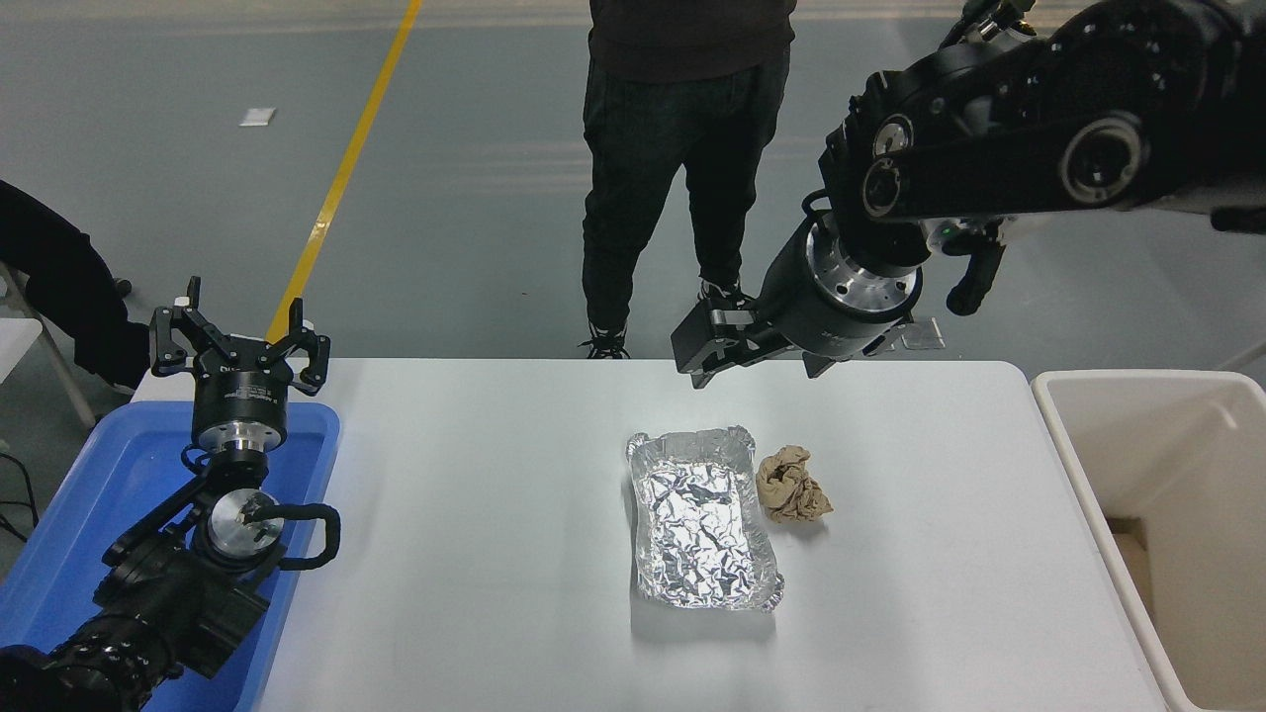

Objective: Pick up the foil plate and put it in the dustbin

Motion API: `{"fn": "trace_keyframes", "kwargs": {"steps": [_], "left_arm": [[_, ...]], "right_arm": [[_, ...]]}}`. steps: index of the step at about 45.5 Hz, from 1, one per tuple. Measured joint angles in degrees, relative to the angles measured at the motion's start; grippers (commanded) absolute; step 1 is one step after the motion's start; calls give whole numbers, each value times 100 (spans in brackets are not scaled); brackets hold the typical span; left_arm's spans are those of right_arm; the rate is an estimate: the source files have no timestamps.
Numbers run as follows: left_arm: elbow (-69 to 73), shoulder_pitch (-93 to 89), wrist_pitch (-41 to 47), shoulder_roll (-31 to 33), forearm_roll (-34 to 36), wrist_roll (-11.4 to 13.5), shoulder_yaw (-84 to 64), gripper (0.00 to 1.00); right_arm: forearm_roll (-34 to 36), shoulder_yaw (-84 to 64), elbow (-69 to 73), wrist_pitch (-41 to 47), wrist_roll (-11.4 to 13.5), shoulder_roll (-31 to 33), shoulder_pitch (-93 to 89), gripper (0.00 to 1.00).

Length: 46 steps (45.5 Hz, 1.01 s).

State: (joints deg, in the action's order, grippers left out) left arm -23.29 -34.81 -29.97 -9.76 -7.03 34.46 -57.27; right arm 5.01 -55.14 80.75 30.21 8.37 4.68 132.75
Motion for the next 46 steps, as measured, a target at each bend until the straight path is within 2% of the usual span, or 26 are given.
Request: {"fn": "trace_keyframes", "kwargs": {"steps": [21, 40, 46], "left_arm": [[0, 0, -8, 0, 0, 0, 5, 99], [-1, 0, -8, 1, 0, 0, 6, 99], [0, 0, -7, 0, 0, 0, 6, 99]], "right_arm": [[-553, 73, -923, 540, 3, 32, -615, 100], [-1018, 427, -1448, -241, 12, -331, -2297, 100], [-1205, 465, -1691, -596, 8, -396, -3003, 97]]}}
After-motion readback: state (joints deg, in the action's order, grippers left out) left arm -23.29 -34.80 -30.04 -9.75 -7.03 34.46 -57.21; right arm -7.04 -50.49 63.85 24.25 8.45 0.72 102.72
